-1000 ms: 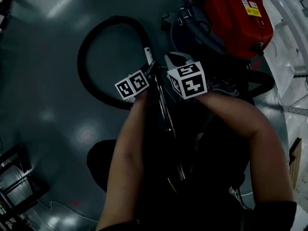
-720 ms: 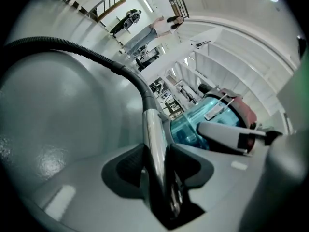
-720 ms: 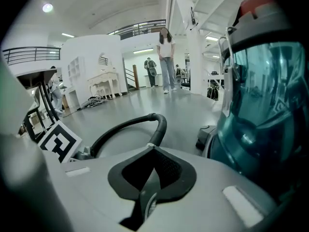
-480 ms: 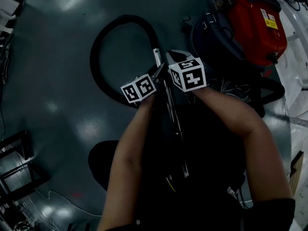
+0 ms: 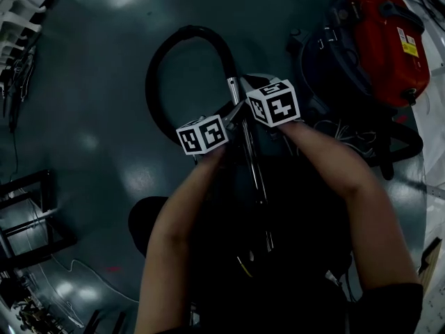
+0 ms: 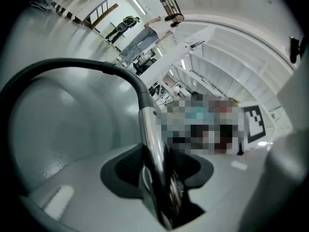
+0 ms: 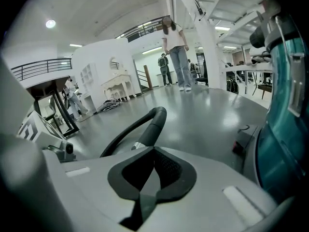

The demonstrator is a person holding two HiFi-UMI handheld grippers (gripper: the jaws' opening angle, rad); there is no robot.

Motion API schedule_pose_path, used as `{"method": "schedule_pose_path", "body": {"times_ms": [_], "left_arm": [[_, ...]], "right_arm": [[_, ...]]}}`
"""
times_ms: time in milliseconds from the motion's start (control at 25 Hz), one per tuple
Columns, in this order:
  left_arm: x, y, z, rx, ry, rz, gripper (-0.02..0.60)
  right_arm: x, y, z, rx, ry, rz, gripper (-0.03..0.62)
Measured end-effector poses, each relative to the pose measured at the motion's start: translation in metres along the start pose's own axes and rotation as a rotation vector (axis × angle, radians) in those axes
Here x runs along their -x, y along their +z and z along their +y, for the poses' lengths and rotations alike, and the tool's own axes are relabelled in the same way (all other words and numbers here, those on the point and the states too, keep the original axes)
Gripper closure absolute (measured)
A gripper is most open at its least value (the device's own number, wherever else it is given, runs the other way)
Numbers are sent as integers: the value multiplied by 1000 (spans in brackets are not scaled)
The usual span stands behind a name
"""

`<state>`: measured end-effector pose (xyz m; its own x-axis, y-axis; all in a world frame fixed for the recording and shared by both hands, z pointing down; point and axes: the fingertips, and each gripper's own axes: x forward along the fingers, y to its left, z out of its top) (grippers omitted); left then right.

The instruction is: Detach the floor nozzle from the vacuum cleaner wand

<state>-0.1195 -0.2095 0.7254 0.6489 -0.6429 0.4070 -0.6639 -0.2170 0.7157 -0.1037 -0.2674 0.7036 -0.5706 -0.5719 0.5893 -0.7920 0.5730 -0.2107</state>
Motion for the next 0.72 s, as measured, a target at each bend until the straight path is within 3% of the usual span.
{"method": "schedule_pose_path", "body": {"times_ms": [240,440,520,600,720], "left_arm": [[34,17,-5,-72,56,14,414],[41,20,-8,-210,92,-34,415],[38,16,-8,-302,101,-40,441],[31,8,-19,-388,44,-15,578],[20,-6,-28,-412,-25,41,578]], "right_arm": [[-3,22,14,-71,94,-39,551],[-7,41,32,-137,194,-70,501],[-10,46,37,-163,215,-66,477],[-16,45,37,-189,209,-38,460],[-24,44,23,-221,154,-8,444]]}}
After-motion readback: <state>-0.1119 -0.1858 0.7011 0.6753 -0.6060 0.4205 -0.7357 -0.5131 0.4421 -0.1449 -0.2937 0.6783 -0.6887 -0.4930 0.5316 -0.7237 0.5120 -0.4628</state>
